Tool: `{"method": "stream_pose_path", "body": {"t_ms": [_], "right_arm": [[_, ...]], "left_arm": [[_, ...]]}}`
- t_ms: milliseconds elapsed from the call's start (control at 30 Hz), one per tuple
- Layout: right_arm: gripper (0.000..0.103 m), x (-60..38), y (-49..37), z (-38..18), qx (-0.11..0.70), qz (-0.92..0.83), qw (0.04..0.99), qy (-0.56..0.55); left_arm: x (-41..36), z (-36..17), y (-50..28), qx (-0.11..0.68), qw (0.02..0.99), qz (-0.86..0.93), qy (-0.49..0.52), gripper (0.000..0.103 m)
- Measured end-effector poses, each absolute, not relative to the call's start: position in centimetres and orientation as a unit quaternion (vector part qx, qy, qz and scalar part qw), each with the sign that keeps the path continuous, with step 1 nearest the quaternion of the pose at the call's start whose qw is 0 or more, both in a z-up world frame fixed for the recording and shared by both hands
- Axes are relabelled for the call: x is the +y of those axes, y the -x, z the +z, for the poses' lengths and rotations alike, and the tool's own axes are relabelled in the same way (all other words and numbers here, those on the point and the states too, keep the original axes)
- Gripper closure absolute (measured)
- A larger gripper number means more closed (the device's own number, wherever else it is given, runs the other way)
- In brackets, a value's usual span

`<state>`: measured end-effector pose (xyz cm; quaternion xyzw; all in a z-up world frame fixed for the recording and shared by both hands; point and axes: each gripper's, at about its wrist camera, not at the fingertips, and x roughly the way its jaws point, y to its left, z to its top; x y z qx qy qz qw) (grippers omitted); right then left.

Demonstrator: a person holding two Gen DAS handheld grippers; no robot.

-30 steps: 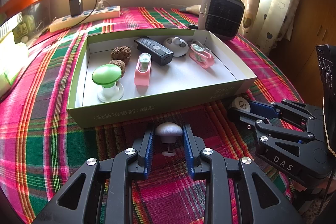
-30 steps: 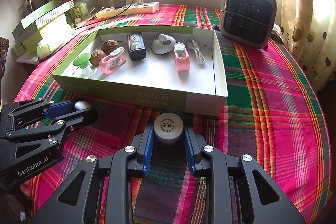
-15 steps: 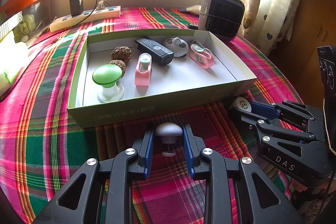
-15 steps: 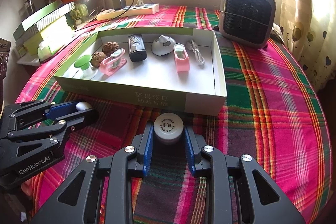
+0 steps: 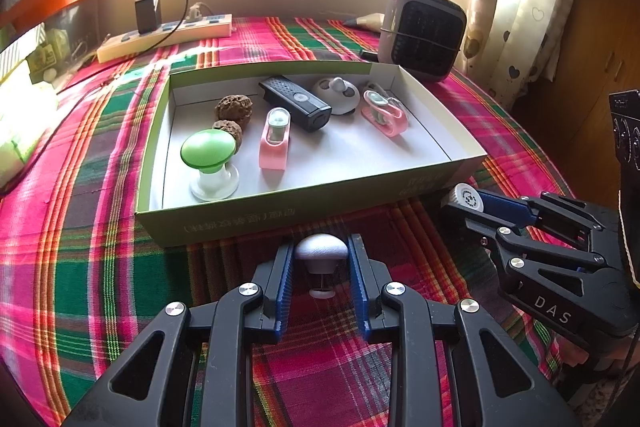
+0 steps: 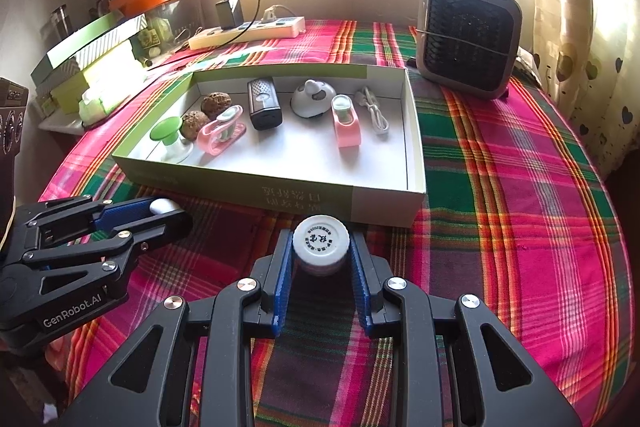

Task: Organize objects
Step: 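Carry the white mushroom toy in left tool over the box while right tool carries the jar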

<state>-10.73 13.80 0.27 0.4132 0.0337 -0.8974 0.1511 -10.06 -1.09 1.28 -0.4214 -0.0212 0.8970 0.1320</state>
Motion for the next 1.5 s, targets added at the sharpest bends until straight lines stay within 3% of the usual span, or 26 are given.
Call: {"method": "stream_pose_path", "body": {"t_ms": [833, 1500], "right_arm": [[0.075, 14.5, 12.0, 2.9, 0.024, -0.907, 0.156, -0.390], [0.075, 14.5, 16.1, 2.5, 0.035, -0.900, 0.154, -0.406]], "left_arm": [[-0.1, 4.8, 11.5, -0.017, 0.149, 0.906, 0.395, 0.079], [0.7, 4.5, 15.8, -0.012, 0.153, 0.899, 0.410, 0.079]]}}
